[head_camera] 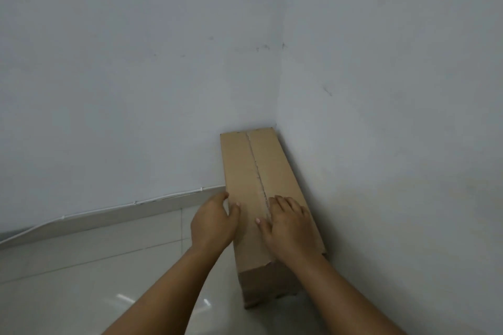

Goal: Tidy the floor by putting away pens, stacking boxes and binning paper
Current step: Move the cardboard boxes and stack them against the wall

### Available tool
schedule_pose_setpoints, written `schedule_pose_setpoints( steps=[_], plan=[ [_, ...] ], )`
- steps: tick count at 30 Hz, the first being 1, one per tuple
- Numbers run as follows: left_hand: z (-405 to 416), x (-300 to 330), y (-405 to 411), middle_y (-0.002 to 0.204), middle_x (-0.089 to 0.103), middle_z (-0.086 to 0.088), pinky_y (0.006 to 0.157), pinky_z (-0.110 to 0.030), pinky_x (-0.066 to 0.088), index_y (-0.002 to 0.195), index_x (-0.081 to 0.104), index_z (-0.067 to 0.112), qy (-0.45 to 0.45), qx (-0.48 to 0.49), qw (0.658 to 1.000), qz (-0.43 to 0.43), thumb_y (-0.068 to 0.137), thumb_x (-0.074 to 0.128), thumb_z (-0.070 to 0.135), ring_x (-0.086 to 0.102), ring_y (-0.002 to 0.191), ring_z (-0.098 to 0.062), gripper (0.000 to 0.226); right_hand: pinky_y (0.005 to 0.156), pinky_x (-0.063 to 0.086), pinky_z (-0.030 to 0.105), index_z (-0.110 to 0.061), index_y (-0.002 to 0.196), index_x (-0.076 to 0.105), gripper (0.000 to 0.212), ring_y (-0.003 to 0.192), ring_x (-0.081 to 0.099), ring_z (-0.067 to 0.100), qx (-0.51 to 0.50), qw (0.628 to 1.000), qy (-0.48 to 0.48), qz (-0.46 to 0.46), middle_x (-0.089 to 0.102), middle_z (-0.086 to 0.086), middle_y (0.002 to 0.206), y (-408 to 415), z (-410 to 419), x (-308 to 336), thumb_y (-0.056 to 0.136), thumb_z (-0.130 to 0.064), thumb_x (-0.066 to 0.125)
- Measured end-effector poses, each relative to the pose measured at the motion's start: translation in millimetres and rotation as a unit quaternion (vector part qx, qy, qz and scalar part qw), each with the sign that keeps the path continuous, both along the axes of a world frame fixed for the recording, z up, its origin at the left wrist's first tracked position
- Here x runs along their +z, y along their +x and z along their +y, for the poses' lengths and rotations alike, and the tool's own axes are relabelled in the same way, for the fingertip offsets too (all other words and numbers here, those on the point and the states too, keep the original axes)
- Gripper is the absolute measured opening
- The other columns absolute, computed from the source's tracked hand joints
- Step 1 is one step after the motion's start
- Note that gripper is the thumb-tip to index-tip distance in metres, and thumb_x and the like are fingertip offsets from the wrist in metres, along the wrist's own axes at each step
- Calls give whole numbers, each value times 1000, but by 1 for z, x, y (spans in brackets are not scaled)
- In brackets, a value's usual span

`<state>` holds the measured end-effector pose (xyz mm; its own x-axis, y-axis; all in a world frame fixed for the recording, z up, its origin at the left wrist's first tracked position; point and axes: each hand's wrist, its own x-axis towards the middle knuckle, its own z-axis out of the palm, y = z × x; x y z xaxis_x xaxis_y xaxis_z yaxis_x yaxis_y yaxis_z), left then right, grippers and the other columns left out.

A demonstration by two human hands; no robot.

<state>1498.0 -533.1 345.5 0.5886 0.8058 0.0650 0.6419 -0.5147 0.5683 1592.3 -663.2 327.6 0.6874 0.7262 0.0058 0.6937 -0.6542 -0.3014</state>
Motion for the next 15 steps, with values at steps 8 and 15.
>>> schedule_pose_setpoints(
  steps=[8, 15],
  plan=[
    [-8, 138, -38, 138, 53, -2, 98, -32, 43, 140, 44, 17, -11, -70, 990, 119, 94, 49, 44, 48, 126, -21, 54, 112, 29, 43, -16, 144, 40, 64, 136, 36, 28, 5, 999, -47, 9, 44, 7, 147, -20, 3, 139, 93, -53, 39],
    [-9, 288, -77, 124, 61, -1, 89, -33, 45, 129, 53, 19, 4, -72, 988, 138, 93, 48, 42, 54, 116, -22, 42, 104, 34, 41, -20, 140, 44, 56, 129, 43, 24, 35, 998, -41, -8, 50, 2, 140, -46, 4, 293, 94, -52, 39]
  ],
)
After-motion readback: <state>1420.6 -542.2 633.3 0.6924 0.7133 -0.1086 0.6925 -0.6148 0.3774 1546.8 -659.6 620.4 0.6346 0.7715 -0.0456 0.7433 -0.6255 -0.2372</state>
